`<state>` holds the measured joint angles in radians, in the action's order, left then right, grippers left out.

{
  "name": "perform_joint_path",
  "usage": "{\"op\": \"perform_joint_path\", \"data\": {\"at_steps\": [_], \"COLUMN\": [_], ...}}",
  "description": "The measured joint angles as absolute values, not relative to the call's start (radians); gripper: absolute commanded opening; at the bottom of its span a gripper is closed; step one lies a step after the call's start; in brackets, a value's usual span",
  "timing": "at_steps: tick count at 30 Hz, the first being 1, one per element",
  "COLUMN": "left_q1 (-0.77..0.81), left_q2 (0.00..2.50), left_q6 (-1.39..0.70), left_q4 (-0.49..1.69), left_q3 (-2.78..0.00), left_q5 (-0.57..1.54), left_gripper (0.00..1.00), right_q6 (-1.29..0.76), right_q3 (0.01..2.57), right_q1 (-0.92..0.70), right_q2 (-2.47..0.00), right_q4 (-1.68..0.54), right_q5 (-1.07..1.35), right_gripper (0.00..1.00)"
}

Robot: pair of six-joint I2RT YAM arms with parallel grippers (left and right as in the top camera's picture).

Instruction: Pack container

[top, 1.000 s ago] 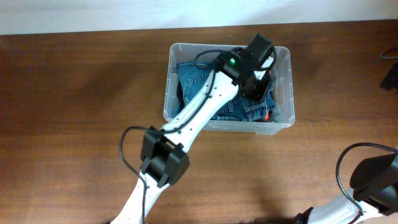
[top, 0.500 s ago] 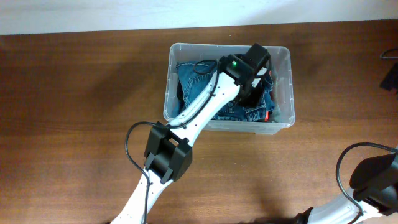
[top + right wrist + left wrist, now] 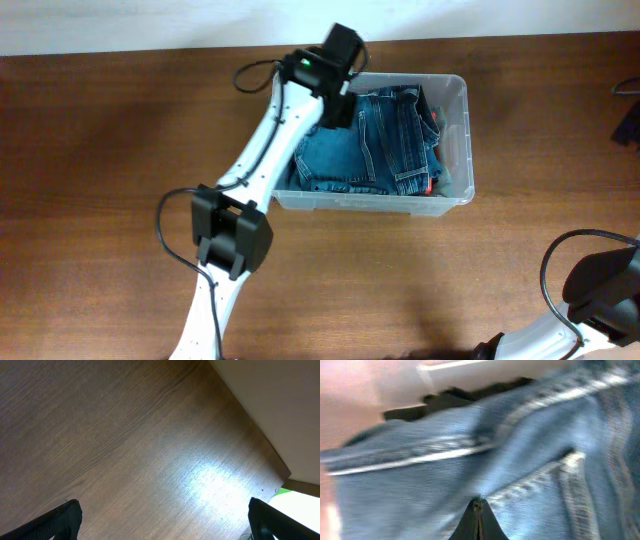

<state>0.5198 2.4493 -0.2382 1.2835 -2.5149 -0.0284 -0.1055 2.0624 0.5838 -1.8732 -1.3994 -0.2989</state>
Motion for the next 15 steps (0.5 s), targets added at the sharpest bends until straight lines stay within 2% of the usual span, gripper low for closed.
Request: {"op": "perform_joint_path", "data": {"at_steps": [3, 4, 10, 15], "left_q1": [0.497, 0.495, 0.498, 0.498], "left_q2": [2.449, 2.449, 2.447, 2.411], "left_q6": [-0.241, -0.241, -0.244, -0.247], "left_q4": [1.283, 1.282, 1.195, 1.101], "left_q3": [-2.508, -2.498, -2.373, -2.255], "left_q5": [-0.035, -0.035, -0.046, -0.053], "left_gripper": [0.02, 0.05, 0.06, 0.01], "right_q6": [-0.105, -0.105, -0.105, -0.104], "right_q3": [2.062, 2.062, 2.062, 2.062], "right_q1": [0.584, 0.584, 0.584, 0.584], "right_q2": [-1.873, -1.873, -1.873, -1.873], "right_q4": [-1.4, -1.4, -1.399, -1.399], "right_q5": [-0.299, -0.299, -0.299, -0.299], "right_gripper": [0.98, 0.98, 0.98, 0.98]}}
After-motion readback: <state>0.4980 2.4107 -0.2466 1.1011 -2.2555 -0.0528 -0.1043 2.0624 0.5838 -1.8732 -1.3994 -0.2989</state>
